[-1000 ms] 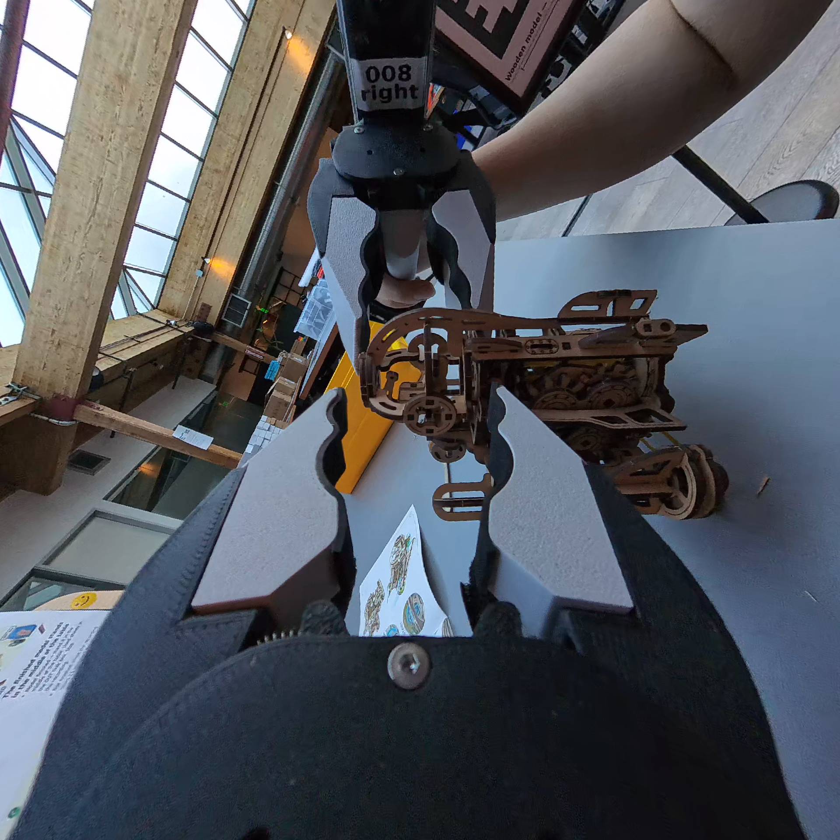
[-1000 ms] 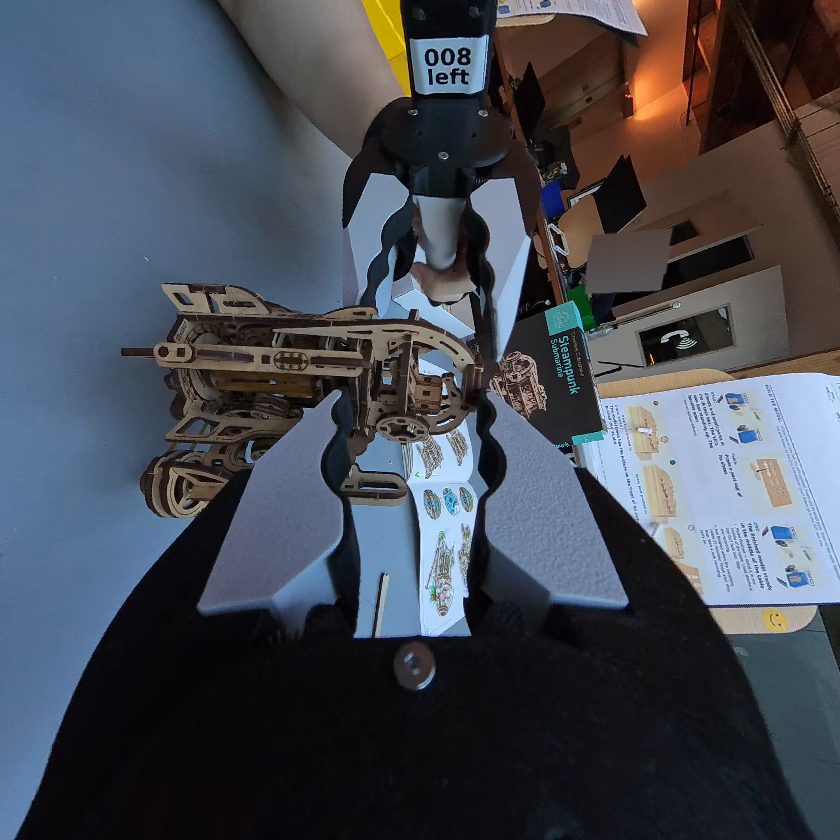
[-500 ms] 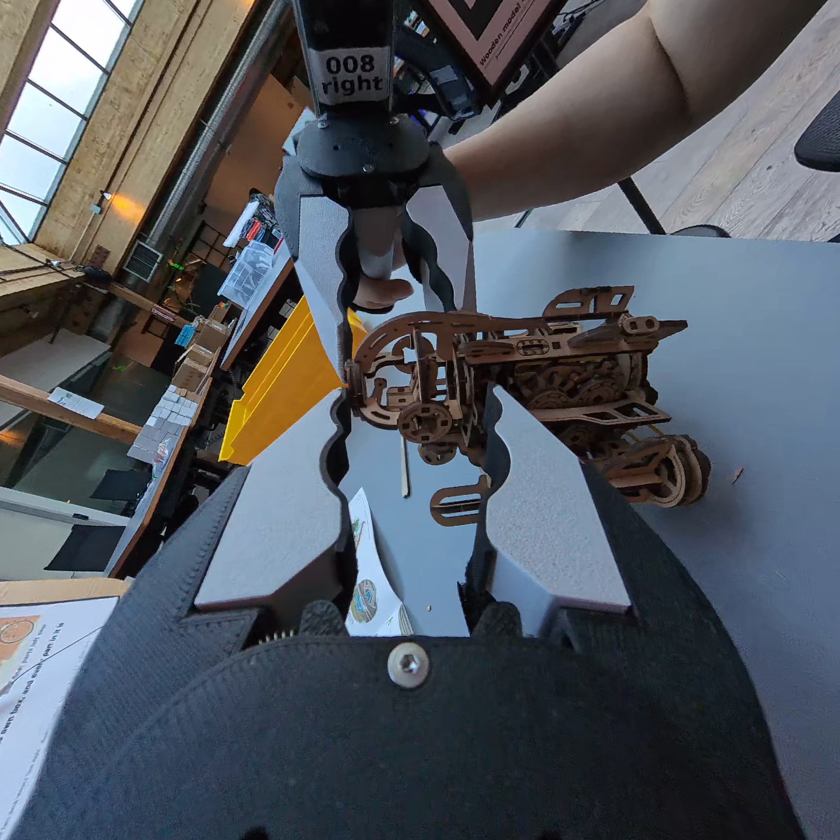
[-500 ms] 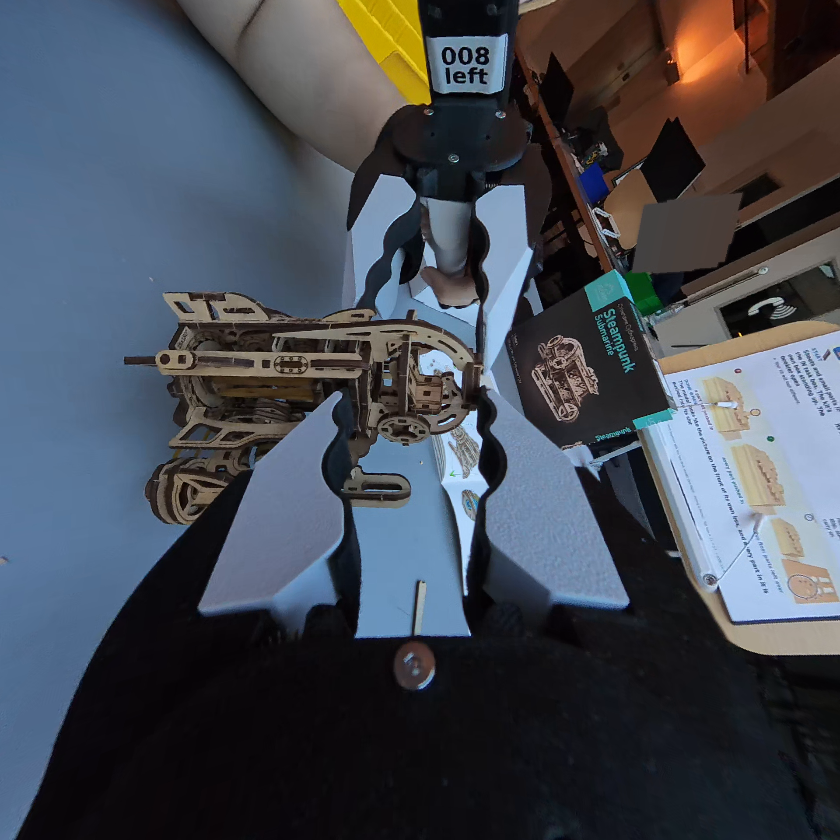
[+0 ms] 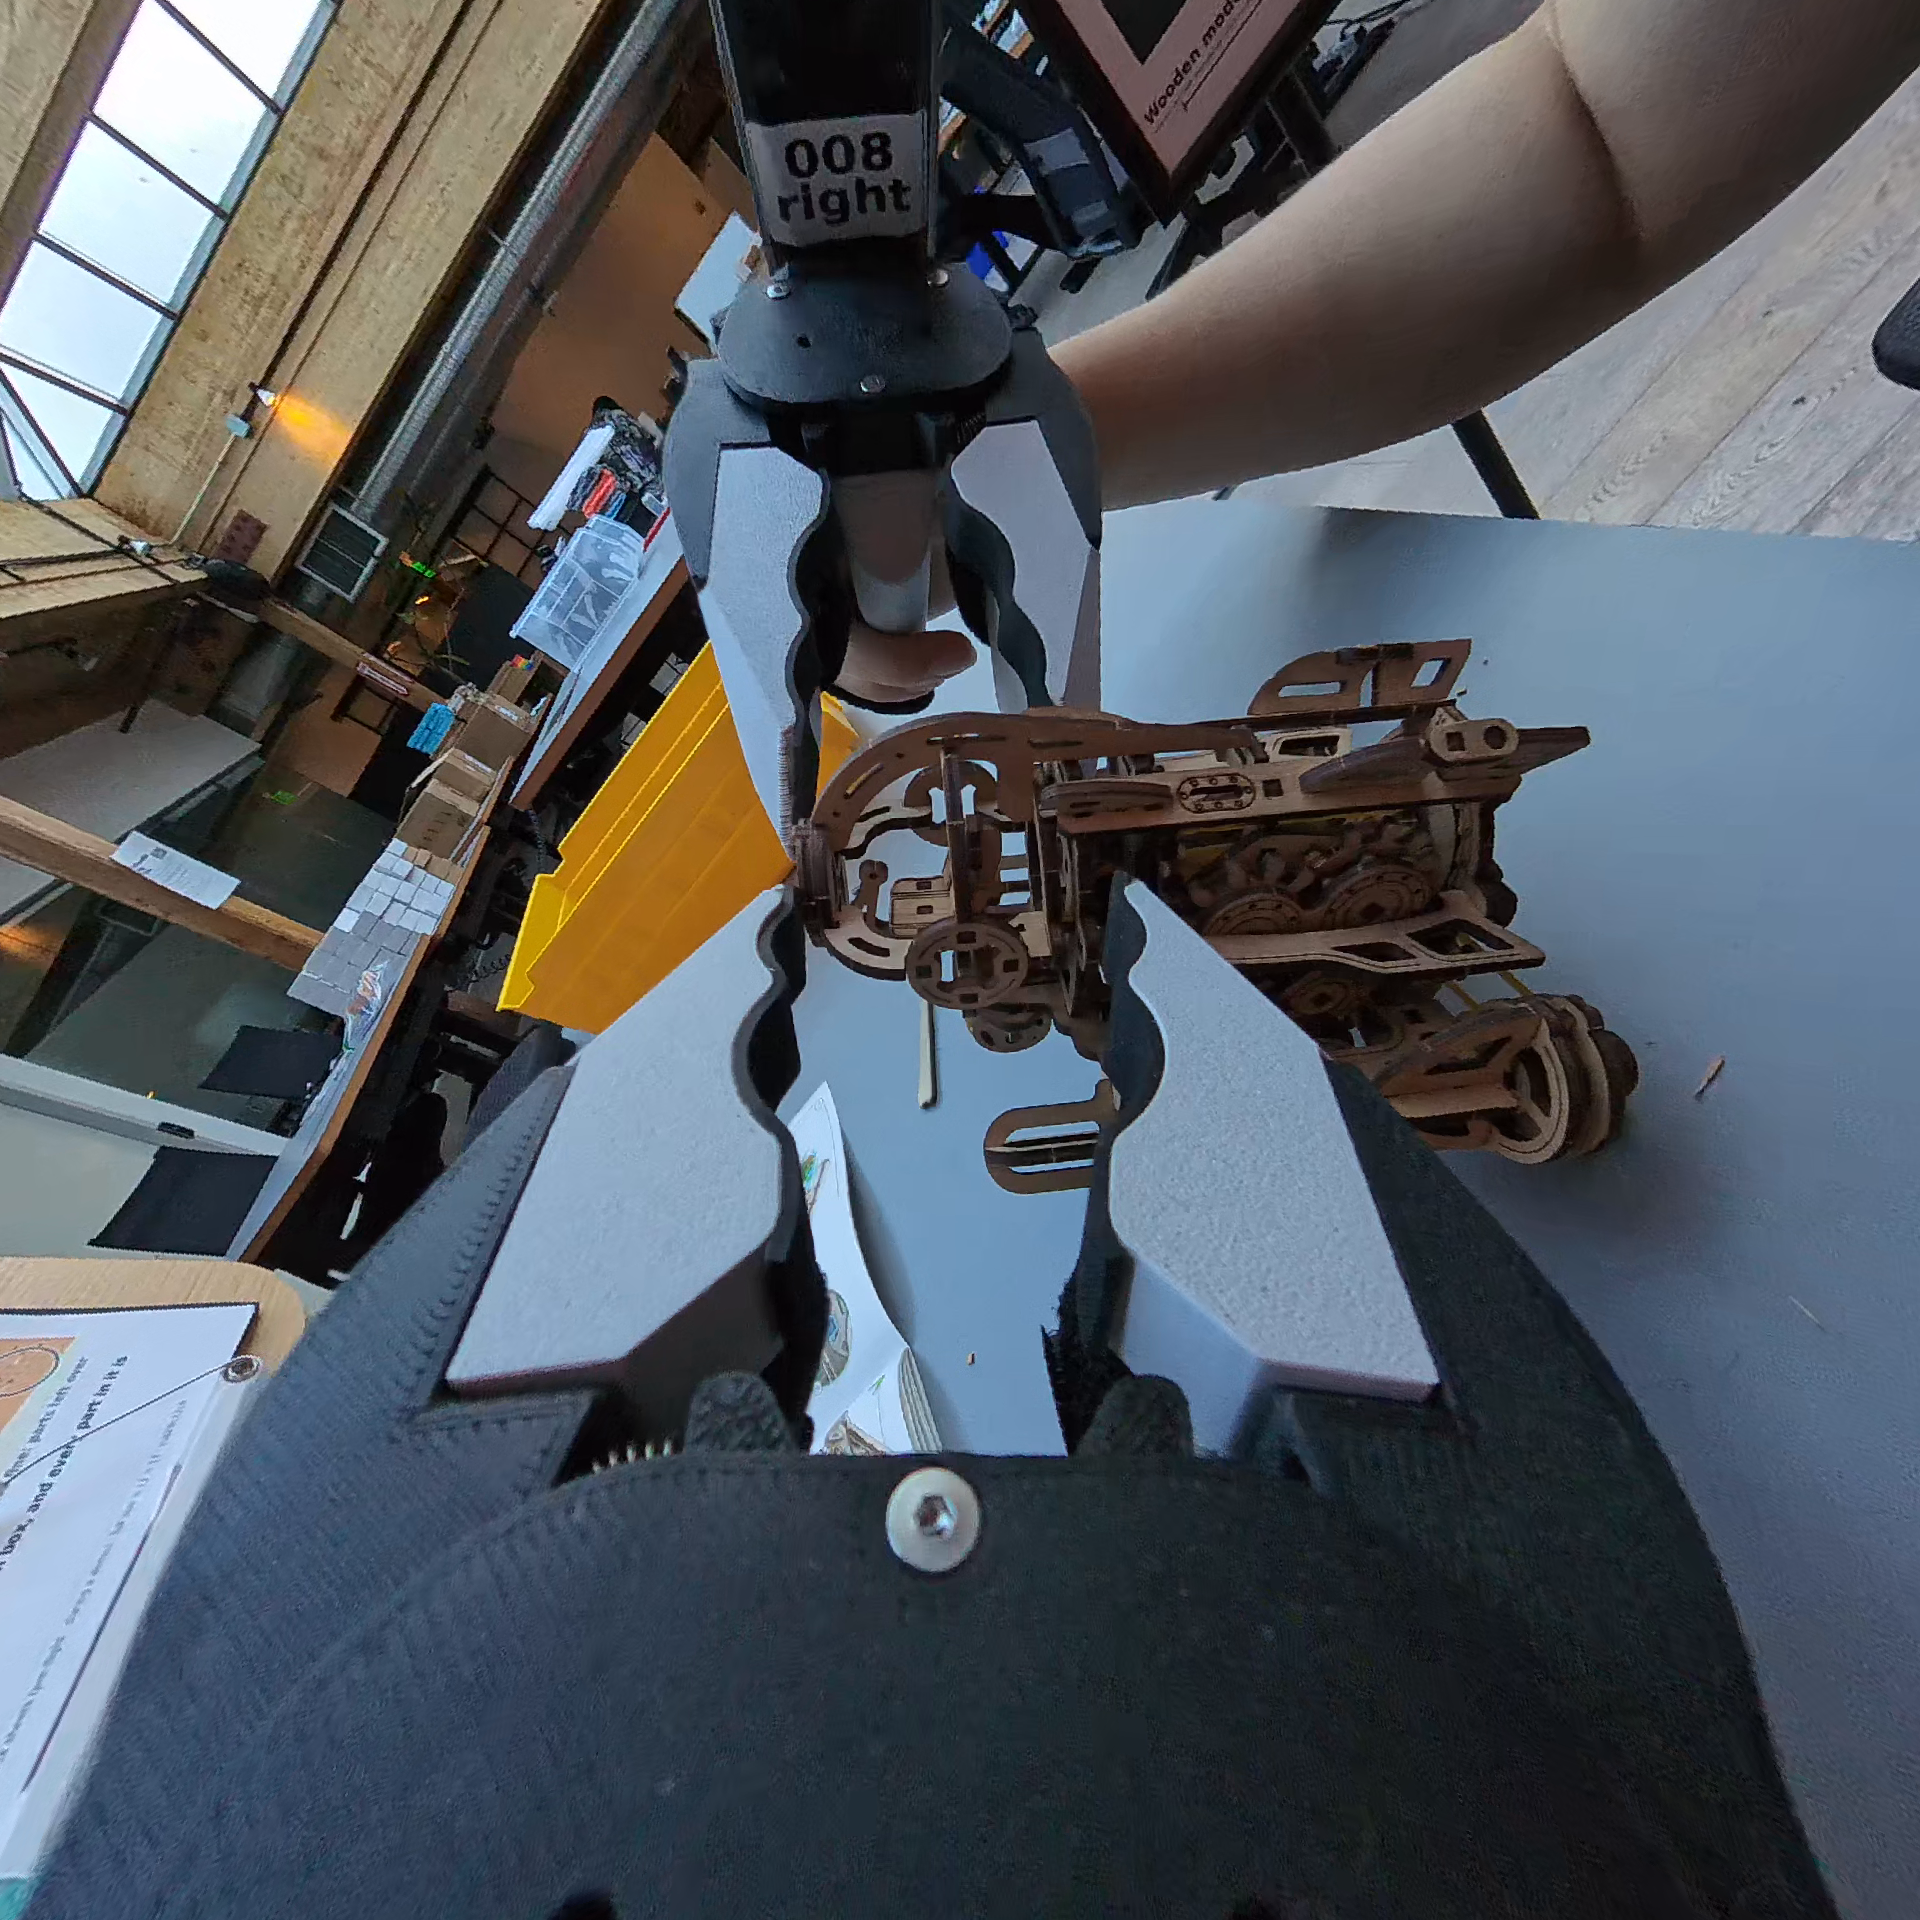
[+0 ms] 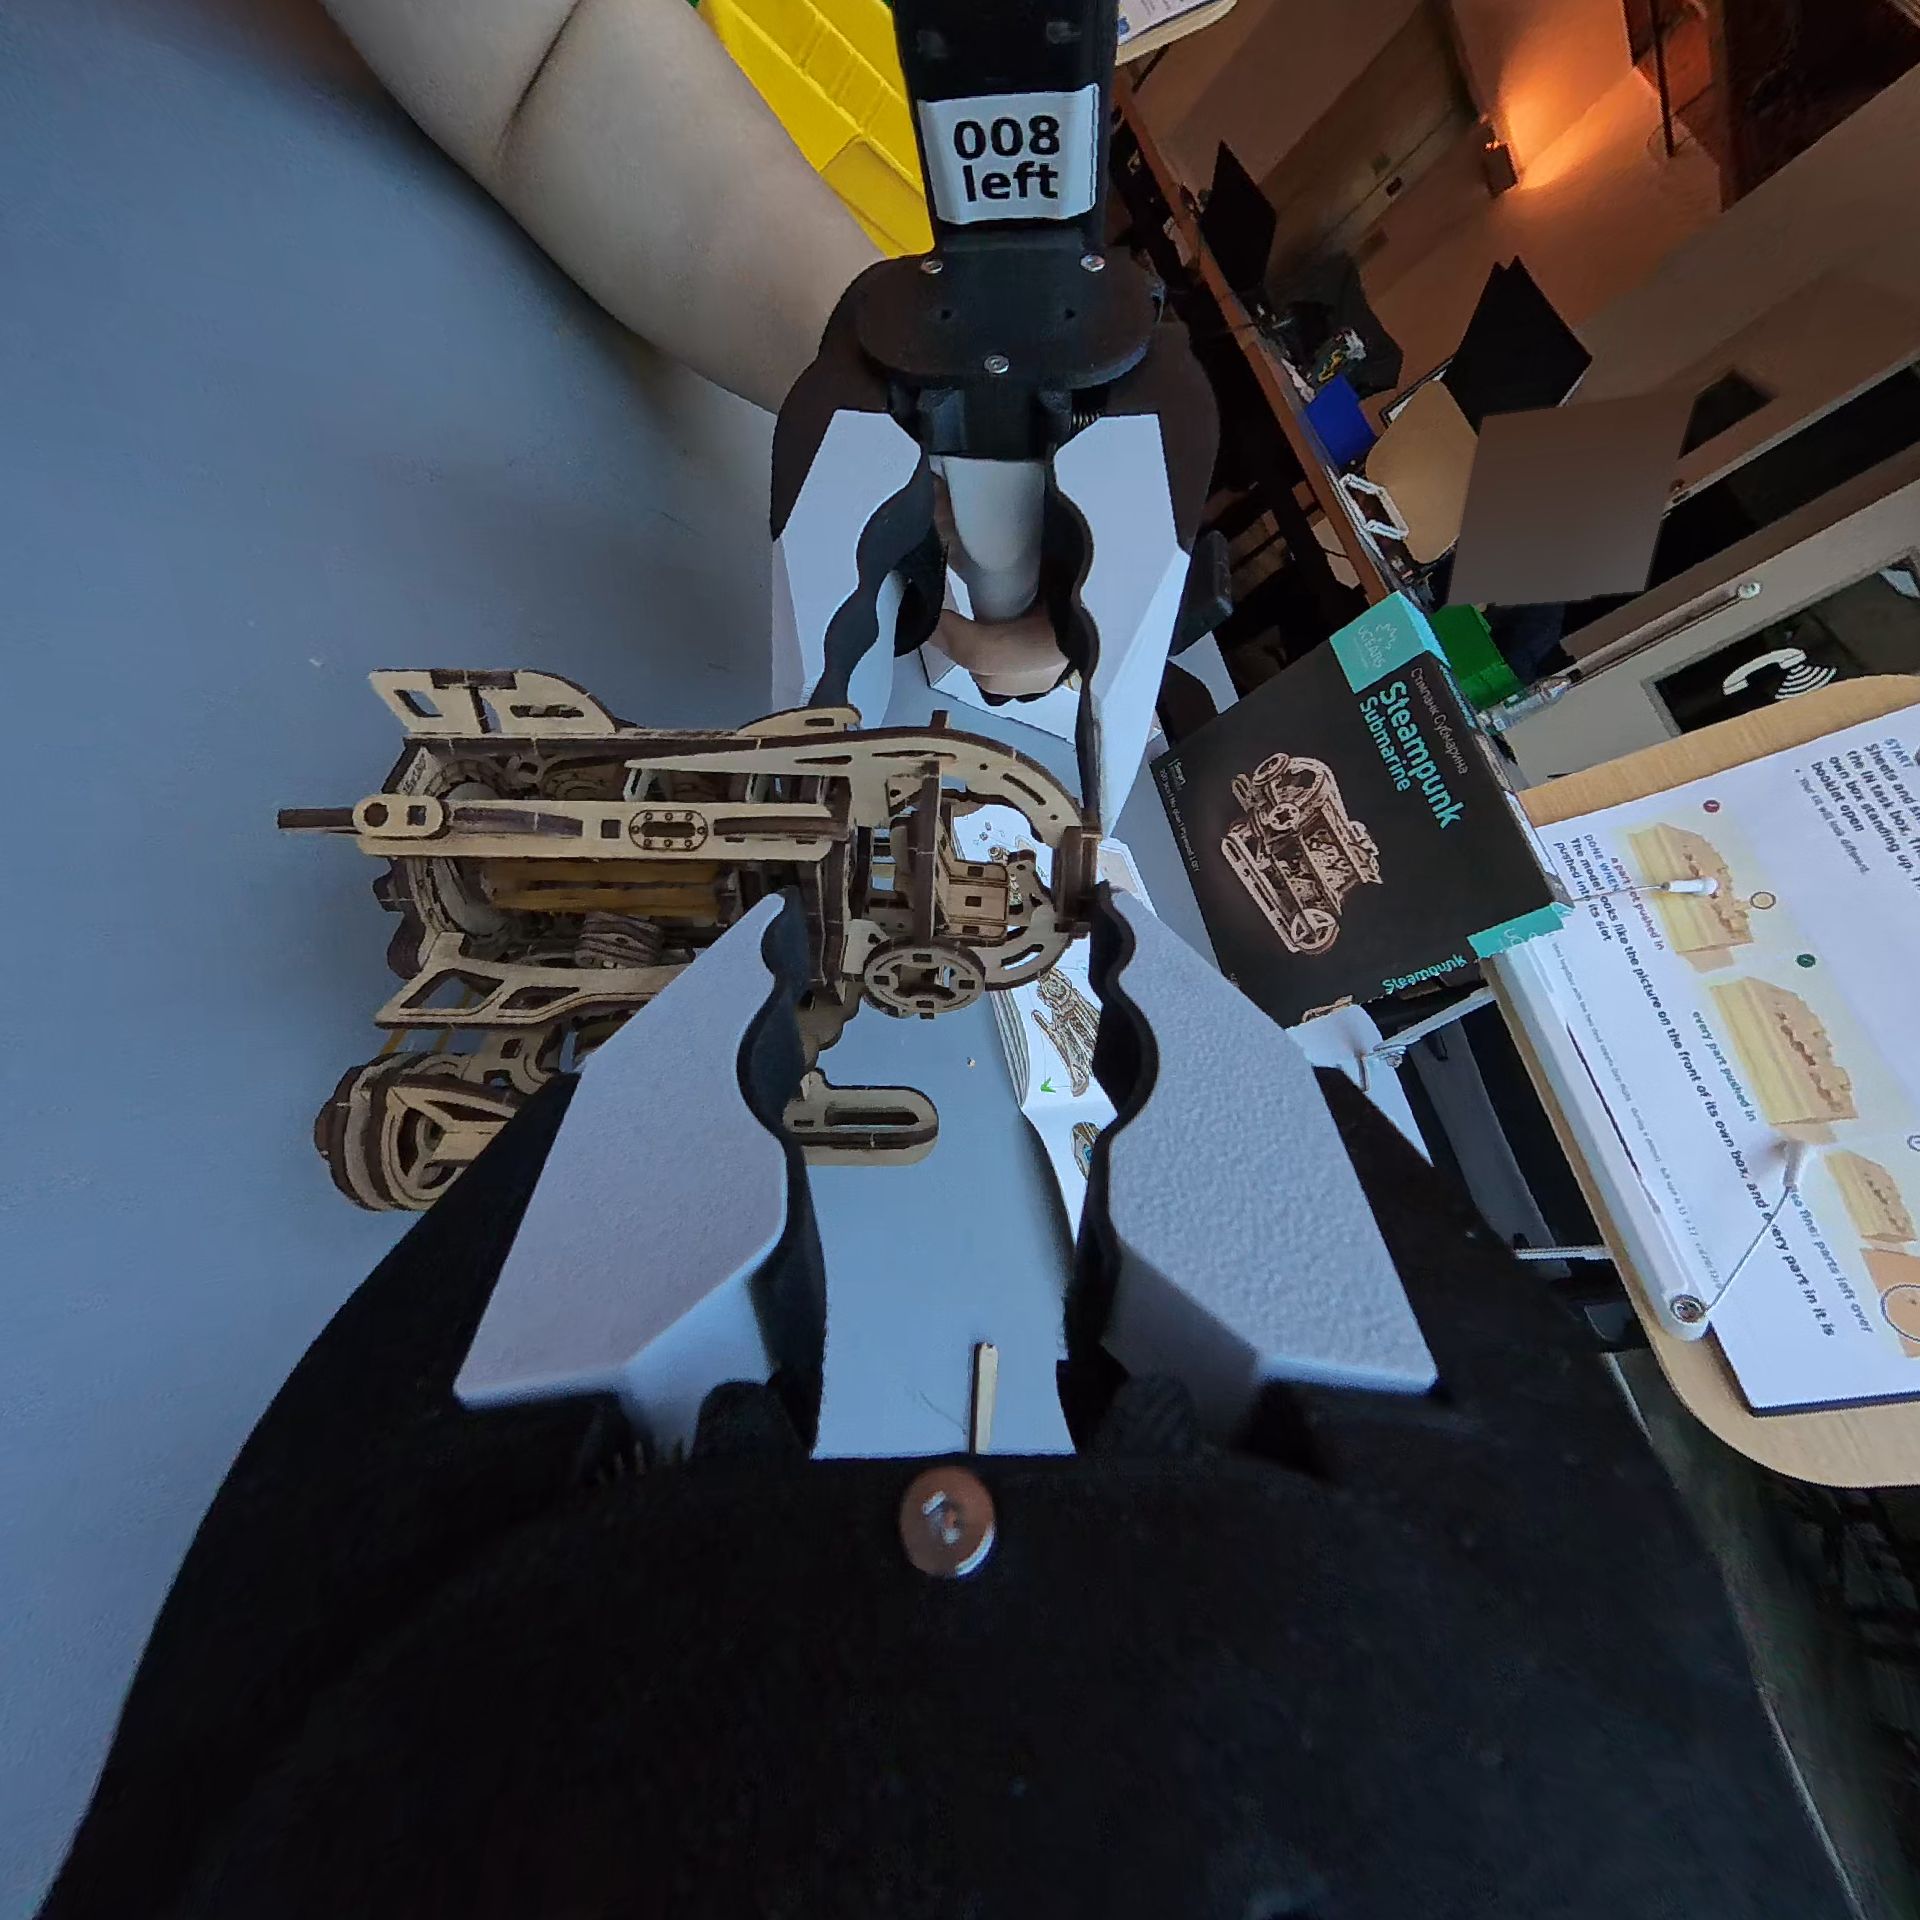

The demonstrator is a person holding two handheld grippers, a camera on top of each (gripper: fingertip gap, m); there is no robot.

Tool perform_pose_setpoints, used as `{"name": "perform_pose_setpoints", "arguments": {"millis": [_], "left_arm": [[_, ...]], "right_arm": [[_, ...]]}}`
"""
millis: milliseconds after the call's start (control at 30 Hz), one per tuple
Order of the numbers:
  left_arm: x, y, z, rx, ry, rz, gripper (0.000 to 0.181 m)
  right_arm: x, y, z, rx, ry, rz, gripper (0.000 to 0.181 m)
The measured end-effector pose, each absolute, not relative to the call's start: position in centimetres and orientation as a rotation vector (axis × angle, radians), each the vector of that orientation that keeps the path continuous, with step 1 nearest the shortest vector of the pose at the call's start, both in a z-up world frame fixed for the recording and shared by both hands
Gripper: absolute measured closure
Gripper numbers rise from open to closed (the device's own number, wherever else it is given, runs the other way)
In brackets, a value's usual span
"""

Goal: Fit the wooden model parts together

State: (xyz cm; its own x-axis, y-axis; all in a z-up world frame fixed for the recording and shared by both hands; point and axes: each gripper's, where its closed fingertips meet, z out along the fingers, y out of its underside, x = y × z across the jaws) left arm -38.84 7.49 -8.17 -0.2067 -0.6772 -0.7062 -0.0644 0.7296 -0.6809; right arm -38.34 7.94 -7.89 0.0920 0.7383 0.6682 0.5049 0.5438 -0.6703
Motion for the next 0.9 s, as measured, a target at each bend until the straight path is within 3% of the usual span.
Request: {"name": "perform_pose_setpoints", "arguments": {"millis": [733, 900], "left_arm": [[-39.0, 8.0, -8.7, -0.682, 1.688, -0.618, 0.125], [-39.9, 8.7, -8.4, -0.693, 1.662, -0.581, 0.133]], "right_arm": [[-38.3, 8.4, -8.5, -1.139, -1.537, 0.353, 0.128], [-37.8, 8.8, -8.6, -1.143, -1.473, 0.380, 0.128]]}}
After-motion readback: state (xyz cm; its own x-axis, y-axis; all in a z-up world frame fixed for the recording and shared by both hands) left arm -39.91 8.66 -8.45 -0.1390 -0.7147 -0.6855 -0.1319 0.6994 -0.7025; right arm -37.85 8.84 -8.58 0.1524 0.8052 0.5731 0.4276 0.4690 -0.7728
